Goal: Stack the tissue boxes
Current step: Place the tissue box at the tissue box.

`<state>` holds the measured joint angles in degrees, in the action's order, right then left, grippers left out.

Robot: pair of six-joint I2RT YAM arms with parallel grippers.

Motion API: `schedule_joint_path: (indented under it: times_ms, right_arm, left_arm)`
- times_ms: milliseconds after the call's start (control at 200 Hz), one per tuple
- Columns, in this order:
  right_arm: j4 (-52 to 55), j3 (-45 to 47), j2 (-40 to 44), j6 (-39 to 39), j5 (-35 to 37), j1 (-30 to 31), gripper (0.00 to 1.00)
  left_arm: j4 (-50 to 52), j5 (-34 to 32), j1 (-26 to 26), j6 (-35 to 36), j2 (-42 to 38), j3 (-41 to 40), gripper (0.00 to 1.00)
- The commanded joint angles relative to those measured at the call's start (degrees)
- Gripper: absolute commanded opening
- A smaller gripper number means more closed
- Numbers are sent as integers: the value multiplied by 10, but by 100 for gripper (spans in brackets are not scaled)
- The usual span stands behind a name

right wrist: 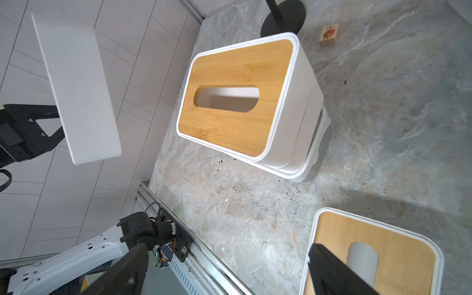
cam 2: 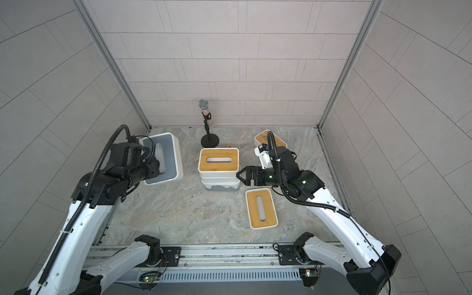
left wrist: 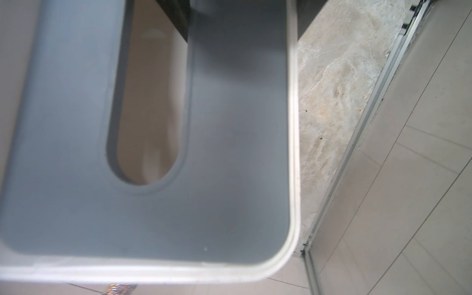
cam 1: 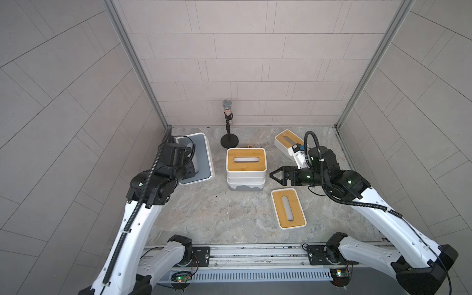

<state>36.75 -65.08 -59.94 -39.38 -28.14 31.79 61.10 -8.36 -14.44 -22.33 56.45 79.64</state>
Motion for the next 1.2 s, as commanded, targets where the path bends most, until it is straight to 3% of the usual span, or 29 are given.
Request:
schedule_joint_path:
  times_ms: [0, 180, 360, 631, 931, 1196]
  right_arm:
    - [-25, -27, -10, -33, -26, 7, 100]
    - [-53, -63, -47, -57, -55, 12, 100]
    - [-81, -114, -77, -85, -72, 12, 100]
    - [-84, -142, -86, -122, -85, -2, 100]
    - [-108, -131, -86, -141, -94, -33, 97]
    - [-164, -100, -90, -157, -125, -38, 84]
  left_arm:
    - [-13, 76, 0, 40, 17, 32, 24]
    - [-37, 133, -53, 62, 65, 77, 22]
    - [-38, 52, -182, 100, 132, 139, 22]
    - [-46, 35, -267, 144, 189, 180, 21]
    - [-58, 57, -299, 173, 200, 188, 20]
    - [-59, 71, -304, 185, 196, 185, 19]
